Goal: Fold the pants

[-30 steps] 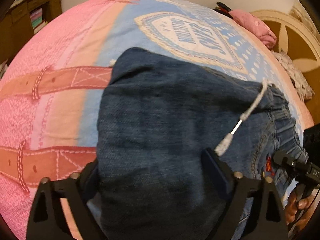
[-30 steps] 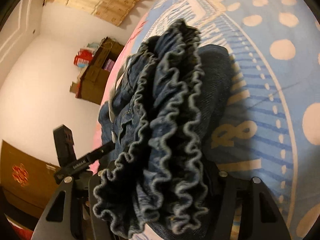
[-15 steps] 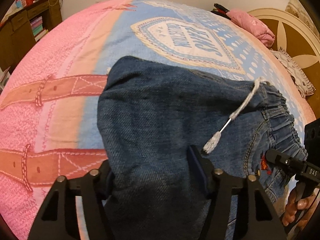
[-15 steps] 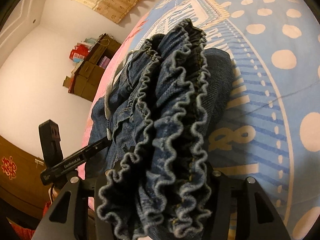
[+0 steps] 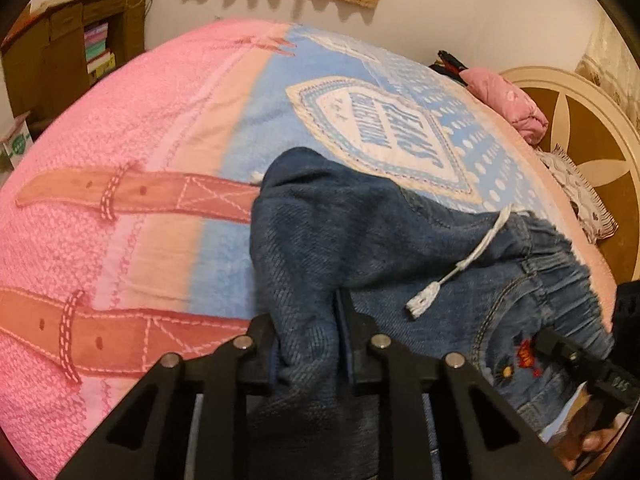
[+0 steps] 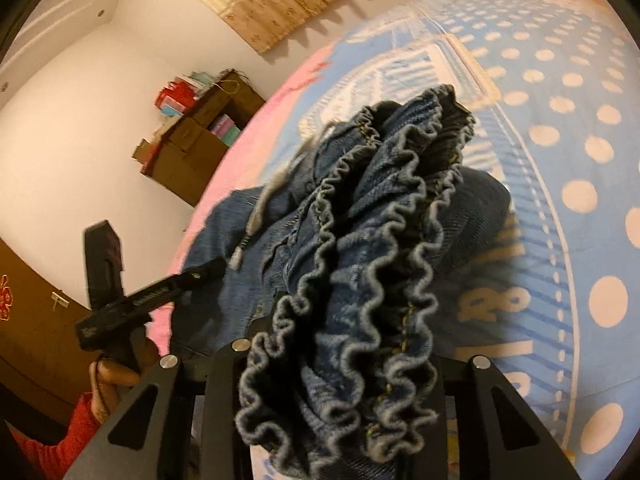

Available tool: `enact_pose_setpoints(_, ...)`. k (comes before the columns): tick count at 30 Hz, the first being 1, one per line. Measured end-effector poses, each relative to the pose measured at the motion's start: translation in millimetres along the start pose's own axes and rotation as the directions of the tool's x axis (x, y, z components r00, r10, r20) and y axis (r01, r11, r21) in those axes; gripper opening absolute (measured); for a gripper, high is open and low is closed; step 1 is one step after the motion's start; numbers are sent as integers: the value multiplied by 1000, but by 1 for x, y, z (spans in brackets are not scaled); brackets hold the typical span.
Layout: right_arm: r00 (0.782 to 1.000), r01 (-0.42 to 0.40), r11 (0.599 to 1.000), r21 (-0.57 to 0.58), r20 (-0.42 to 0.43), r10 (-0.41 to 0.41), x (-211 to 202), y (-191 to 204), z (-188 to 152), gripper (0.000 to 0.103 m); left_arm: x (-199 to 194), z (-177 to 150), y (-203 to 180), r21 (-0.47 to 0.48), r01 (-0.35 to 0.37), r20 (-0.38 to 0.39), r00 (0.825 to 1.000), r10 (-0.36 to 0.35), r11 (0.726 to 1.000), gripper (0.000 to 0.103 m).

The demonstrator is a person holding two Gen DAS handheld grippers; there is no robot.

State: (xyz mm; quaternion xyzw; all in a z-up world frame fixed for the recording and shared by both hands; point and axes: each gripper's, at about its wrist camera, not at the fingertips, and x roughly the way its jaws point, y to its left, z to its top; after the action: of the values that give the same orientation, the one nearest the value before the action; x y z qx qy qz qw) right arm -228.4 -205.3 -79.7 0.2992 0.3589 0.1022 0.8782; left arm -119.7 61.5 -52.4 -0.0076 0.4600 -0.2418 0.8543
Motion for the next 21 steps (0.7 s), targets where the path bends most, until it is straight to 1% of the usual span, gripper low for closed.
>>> enact_pose_setpoints(2,1000,-19,1000,5,20,18,-3,5,3,36,-4,2,-2,2,10,25,1000,-10,1000,20)
enact_pose_setpoints(5,998,-44,999,-12,41,44,-9,9,13,36,-16,8,3,-25,42,79,996,-40,999,18)
enact_pose_setpoints(7,996,-68,997,-26,53,69,-9,13,21,36,-26,15,4,-31,39,123,992,-35,999,18)
enact_pose_setpoints(9,993,-94,995,-41,68,96,-10,18,33,36,-38,25,3,-26,27,182,983,-22,999,18)
enact_pose_setpoints(11,991,-104,992,-70,79,109,-9,25,45,36,-41,38,5,-33,20,210,978,-12,999,18)
enact_pose_setpoints(15,987,-104,985,-138,111,120,-1,40,81,36,-31,72,9,-60,9,246,969,6,998,18)
enact_pose_setpoints(18,987,-75,981,-180,129,99,9,44,104,36,-19,92,8,-66,-14,268,963,32,998,18)
enact_pose_setpoints(21,988,-51,980,-193,133,78,21,40,121,36,-1,108,8,-84,-22,265,963,44,996,18)
